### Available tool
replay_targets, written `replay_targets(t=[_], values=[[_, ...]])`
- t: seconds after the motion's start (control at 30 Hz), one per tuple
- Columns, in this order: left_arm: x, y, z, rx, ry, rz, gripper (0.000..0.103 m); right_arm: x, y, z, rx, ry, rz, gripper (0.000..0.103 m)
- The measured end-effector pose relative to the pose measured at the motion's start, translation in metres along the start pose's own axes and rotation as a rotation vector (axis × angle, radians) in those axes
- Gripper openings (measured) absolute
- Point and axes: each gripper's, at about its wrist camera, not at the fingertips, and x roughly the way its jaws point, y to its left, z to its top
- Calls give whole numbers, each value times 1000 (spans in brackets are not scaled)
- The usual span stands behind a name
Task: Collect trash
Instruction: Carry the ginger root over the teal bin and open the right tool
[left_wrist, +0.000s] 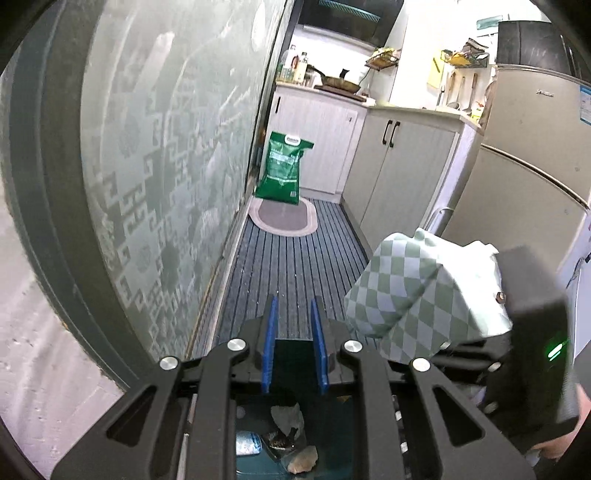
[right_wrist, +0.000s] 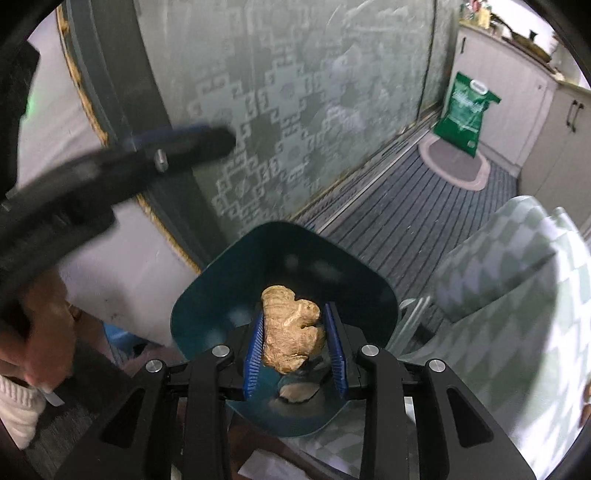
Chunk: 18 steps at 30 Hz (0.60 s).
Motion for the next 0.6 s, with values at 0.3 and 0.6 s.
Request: replay_targets(t=[0.3,0.6], values=[[-30,-2,8,-13,-136,-56,19,12,12,-4,-6,37,34,52],[-43,-9,20,-61,-220,-121,19,-24,-19,3,90,-113,-4,52]])
